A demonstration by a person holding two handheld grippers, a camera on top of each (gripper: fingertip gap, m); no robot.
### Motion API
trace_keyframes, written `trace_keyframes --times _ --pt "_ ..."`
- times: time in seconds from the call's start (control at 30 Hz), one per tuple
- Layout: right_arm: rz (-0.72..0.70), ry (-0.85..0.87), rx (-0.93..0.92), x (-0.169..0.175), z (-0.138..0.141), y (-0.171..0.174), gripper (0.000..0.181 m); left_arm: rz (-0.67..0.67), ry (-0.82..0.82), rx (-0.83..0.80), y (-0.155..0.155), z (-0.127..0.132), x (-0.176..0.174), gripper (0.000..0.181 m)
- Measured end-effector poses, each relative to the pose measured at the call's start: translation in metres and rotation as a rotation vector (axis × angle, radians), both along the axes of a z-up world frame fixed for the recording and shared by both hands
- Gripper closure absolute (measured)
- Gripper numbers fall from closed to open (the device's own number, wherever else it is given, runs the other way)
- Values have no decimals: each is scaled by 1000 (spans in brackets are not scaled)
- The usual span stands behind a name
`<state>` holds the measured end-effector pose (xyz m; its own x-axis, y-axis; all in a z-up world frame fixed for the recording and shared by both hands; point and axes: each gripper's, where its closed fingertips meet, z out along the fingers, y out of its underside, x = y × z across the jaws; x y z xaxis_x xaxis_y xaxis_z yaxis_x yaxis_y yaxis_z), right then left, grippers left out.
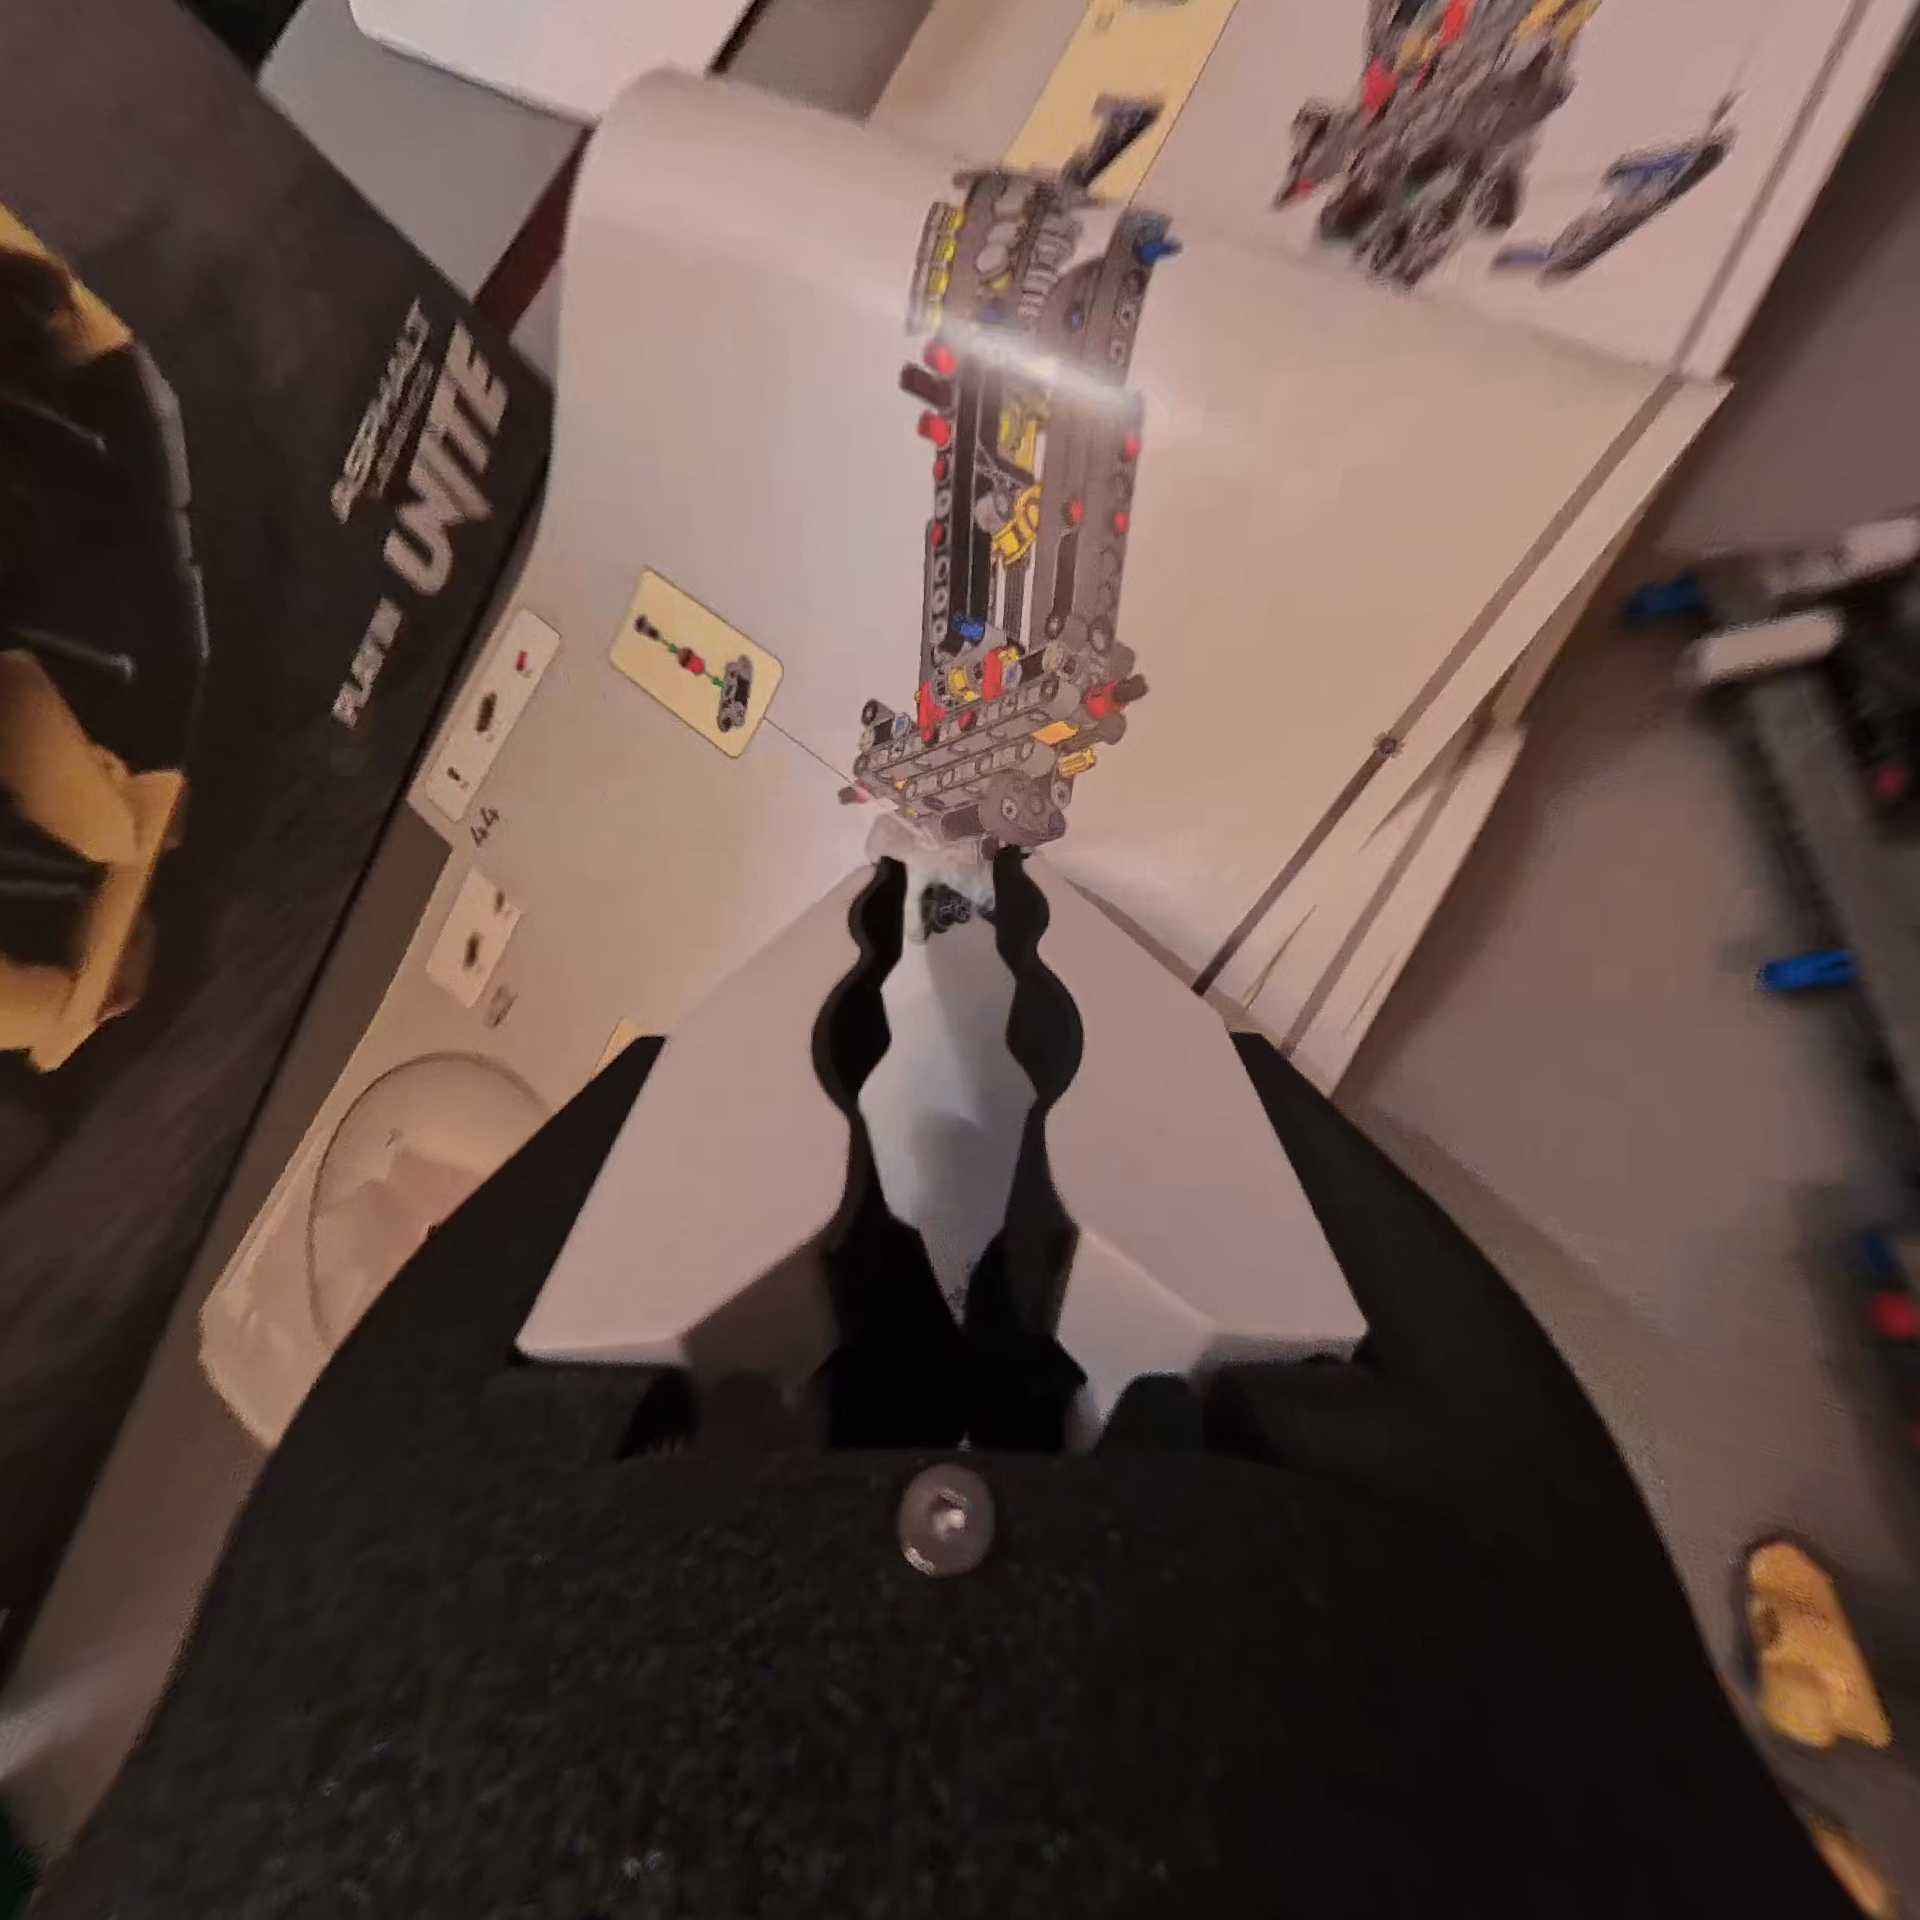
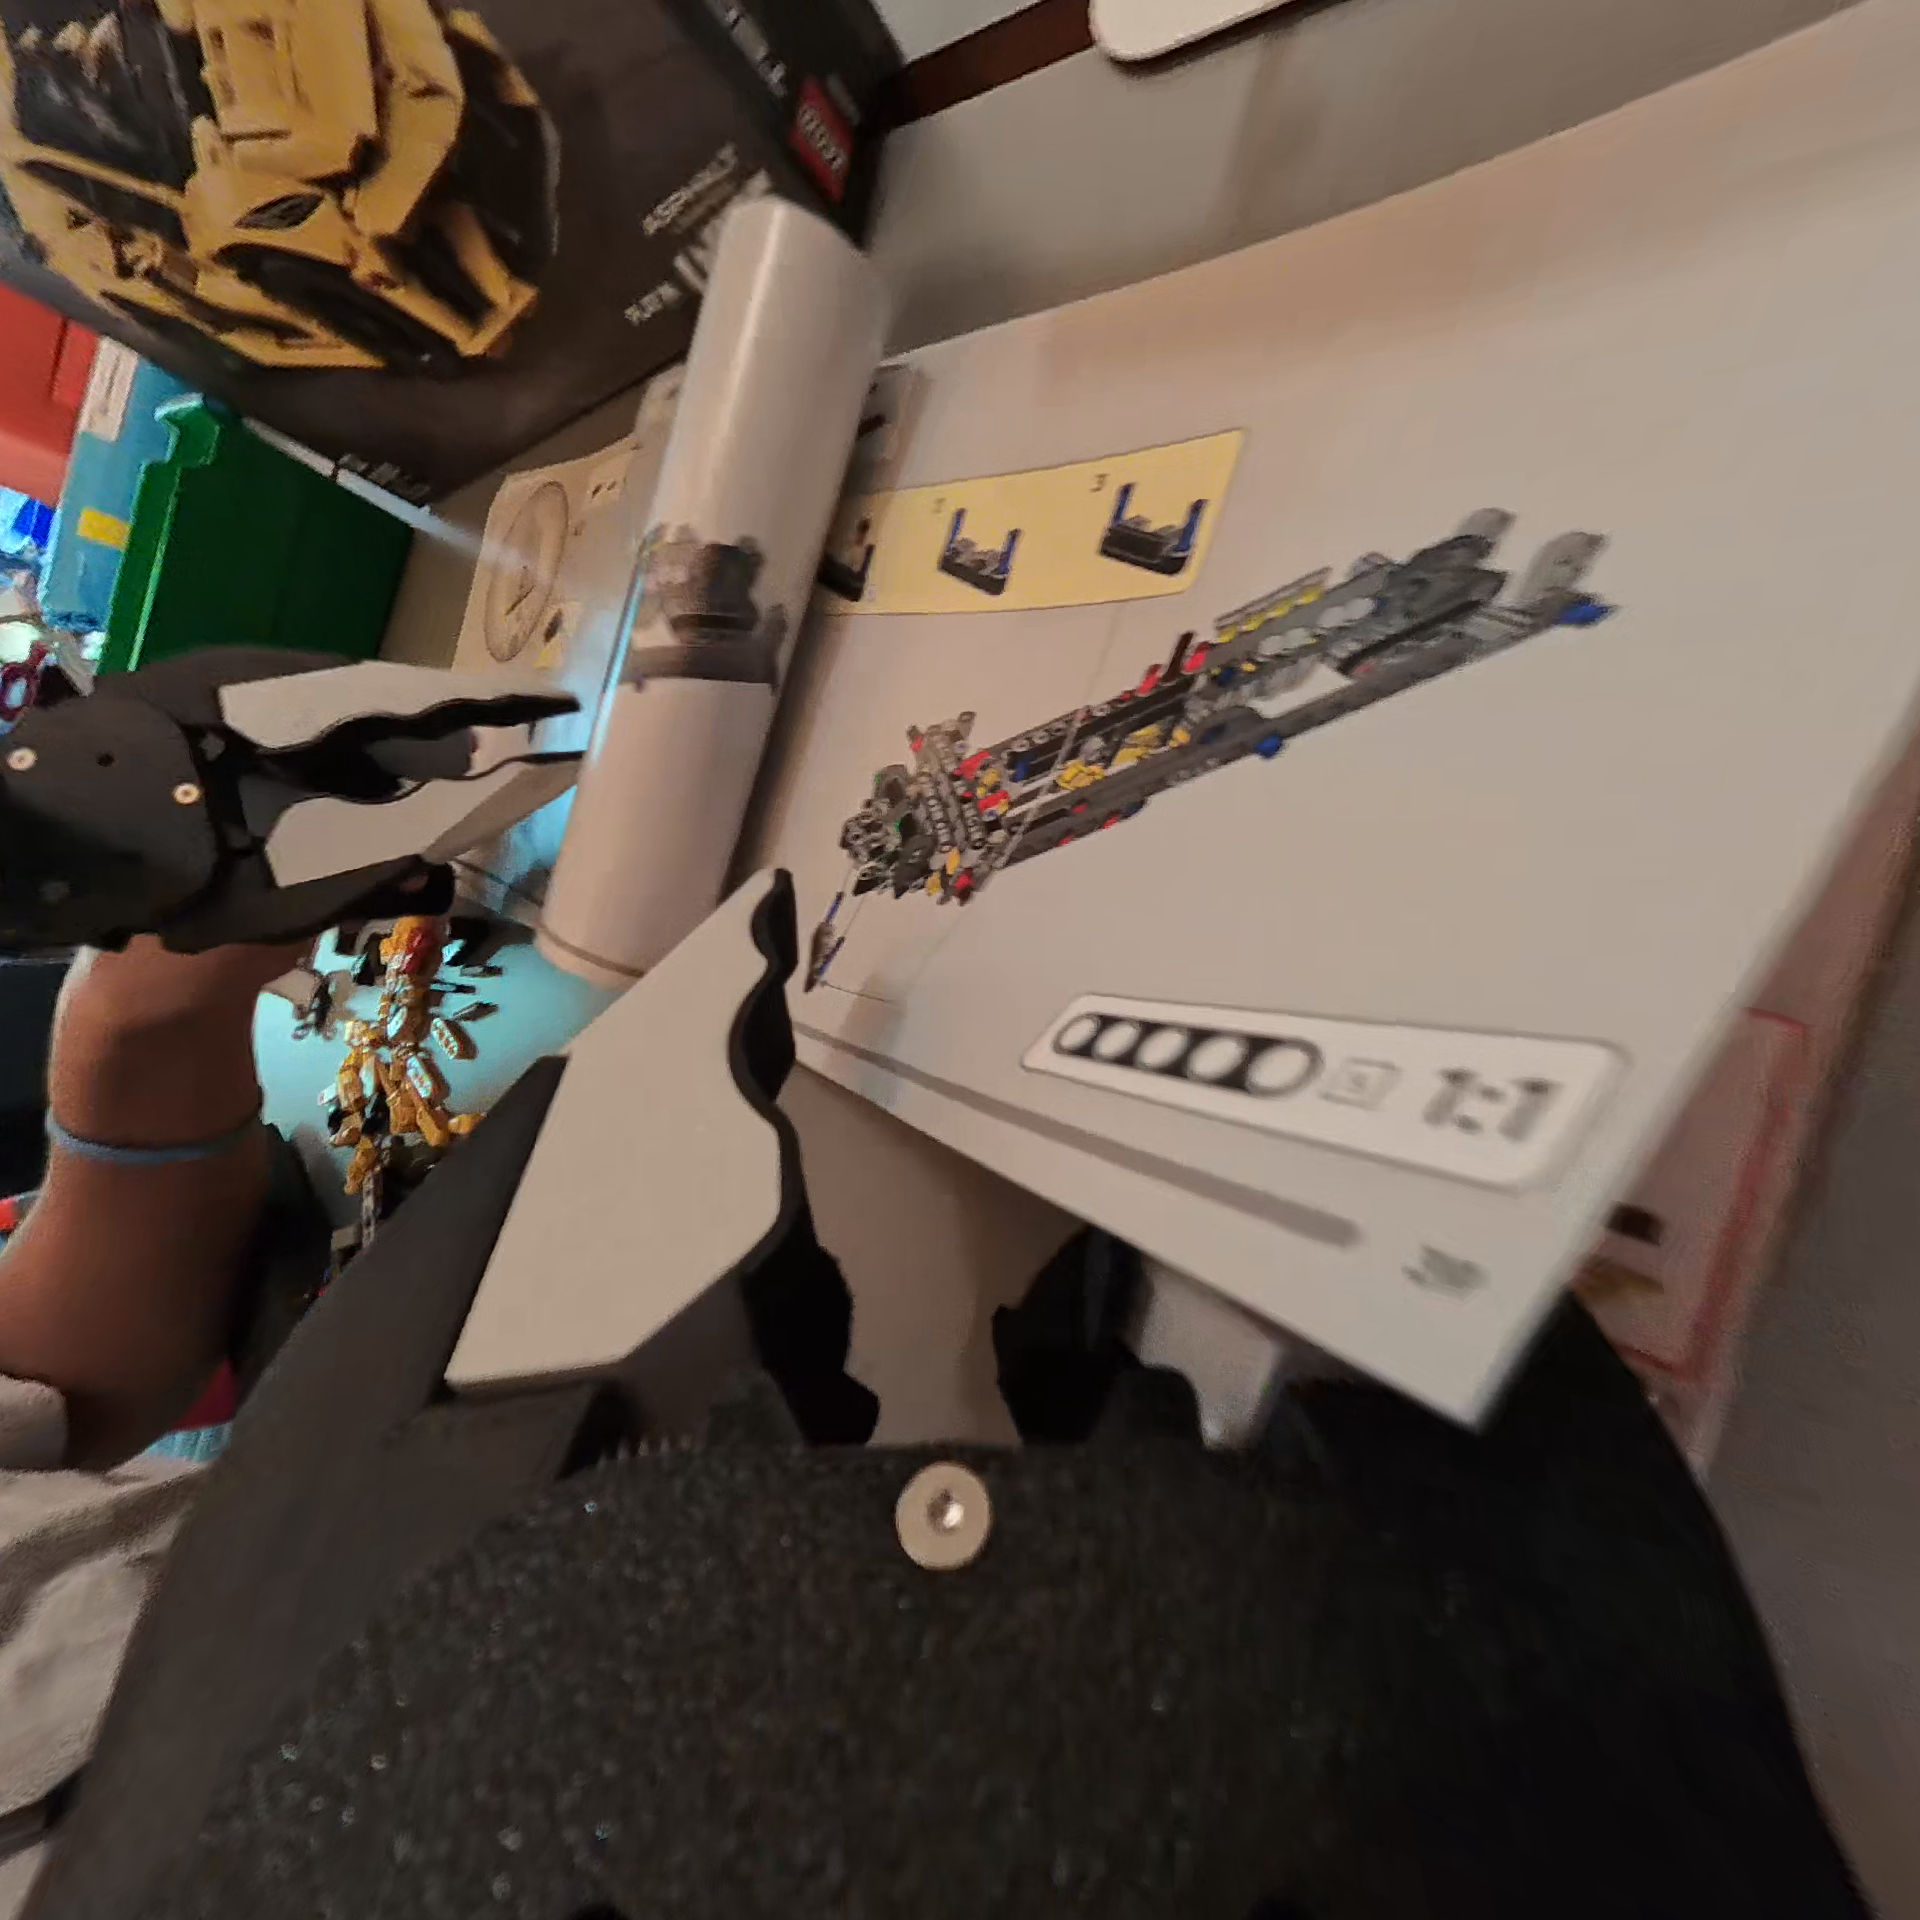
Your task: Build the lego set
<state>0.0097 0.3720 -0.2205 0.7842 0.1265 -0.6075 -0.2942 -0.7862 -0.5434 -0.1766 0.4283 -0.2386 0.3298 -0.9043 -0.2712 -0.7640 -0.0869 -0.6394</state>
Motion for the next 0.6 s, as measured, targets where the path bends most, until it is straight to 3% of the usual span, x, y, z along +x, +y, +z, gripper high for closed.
trace_keyframes --times 0.03,0.2,0.3,0.43,0.5,0.6 --pt "-15 -20 -6 7 0 -2 125 15 30 3 3 -3 -10 166" --pt "-86 -36 45 34 15 -6 148 30 131 -44 4 -11 -56 168" --pt "-97 -12 56 39 17 -7 157 71 131 -31 11 5 -66 166" --pt "-80 -21 70 38 20 -8 175 62 -189 -13 0 52 -6 167" --pt "-62 -31 71 35 20 -9 180 -3 -313 -53 -24 63 34 173" --pt "-47 -51 82 32 22 -10 181 -46 -198 -19 -38 42 58 177"
